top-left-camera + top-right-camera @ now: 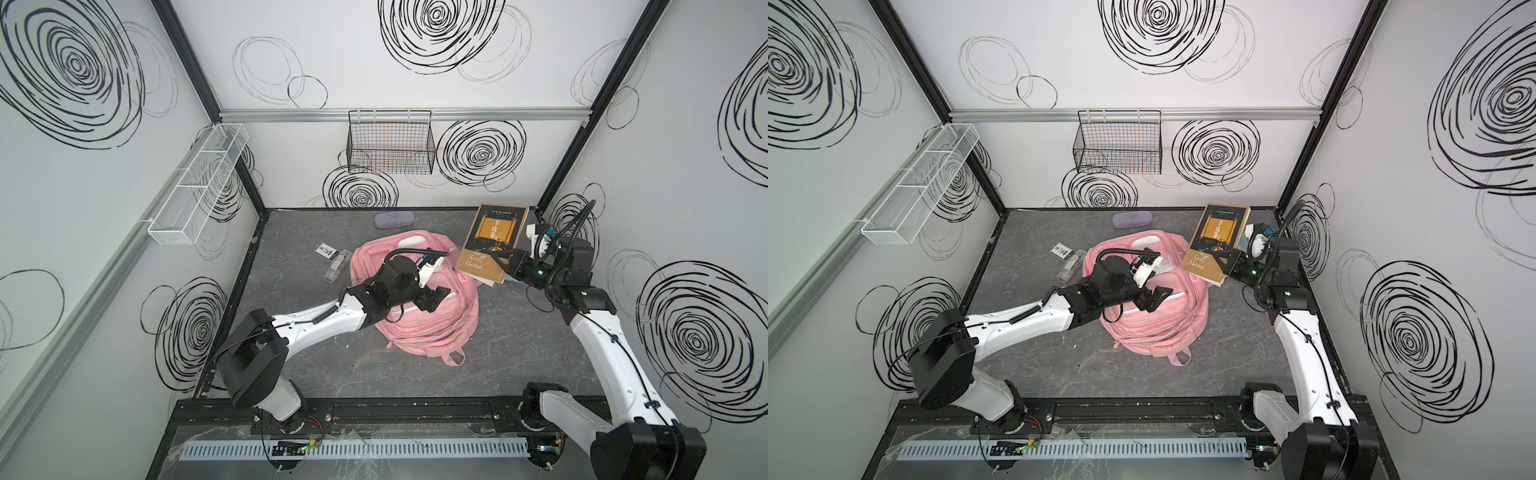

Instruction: Pack the student bag

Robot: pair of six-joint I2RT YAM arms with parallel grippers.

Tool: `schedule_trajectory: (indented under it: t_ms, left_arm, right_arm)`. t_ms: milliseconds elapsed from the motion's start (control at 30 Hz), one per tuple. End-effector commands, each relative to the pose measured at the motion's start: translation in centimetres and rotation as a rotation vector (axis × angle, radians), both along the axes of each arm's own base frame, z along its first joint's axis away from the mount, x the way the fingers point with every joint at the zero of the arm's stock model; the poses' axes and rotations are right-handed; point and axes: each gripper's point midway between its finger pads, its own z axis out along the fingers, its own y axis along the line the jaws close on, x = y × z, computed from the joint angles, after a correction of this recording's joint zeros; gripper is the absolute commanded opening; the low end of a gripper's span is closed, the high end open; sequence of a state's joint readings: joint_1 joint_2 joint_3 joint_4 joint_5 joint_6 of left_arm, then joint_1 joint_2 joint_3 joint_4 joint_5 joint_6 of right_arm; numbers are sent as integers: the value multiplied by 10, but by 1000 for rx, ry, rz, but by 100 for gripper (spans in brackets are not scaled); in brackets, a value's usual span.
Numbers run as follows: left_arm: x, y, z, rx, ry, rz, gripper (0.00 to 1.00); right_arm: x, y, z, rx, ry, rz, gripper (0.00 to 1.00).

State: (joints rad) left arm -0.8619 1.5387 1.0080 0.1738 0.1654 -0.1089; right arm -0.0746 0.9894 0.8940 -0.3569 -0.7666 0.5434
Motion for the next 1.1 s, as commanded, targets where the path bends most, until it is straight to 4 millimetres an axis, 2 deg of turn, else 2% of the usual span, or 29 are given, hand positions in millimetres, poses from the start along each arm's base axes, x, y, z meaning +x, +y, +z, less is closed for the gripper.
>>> schedule_trajectory:
  t_ms: [0,133,200,400,533,600,667,733,800,833,900,967,1067]
  left_arm:
    - [-27,-7,7,-24,-14,-94,82]
    - [-62,-15,-14,35,1,-182,84]
    - [-68,-18,-28,89,9,-182,84]
    - [-56,-25,-72,248,31,-99,82]
    - [-53,-30,-90,282,50,-92,72]
    - [-49,-29,-94,297,52,-74,63]
    - [-45,-29,-94,299,46,-62,50]
    - [-42,-29,-94,297,51,-56,26]
    - [-41,-30,-91,284,70,-63,7]
    - [-41,-31,-89,273,79,-67,0]
    - [-38,-30,-80,247,82,-55,0]
    - [-29,-25,-62,210,68,5,0]
    - [-10,-6,-15,108,15,143,0]
  right_arm:
    - [-23,-2,1,-48,14,10,0]
    - [-38,-15,1,-104,45,-65,0]
    - [-46,-21,2,-138,49,-103,0]
    - [-65,-38,9,-205,26,-200,0]
    - [-69,-37,15,-201,14,-198,0]
    - [-70,-37,16,-201,12,-199,0]
    - [-71,-35,15,-199,13,-189,0]
    - [-73,-31,12,-187,21,-170,0]
    - [-75,-28,11,-174,22,-159,0]
    - [-76,-28,11,-170,21,-155,0]
    - [-78,-27,11,-169,24,-153,0]
    - [-80,-25,10,-162,27,-145,0]
    - [-85,-18,8,-137,36,-112,0]
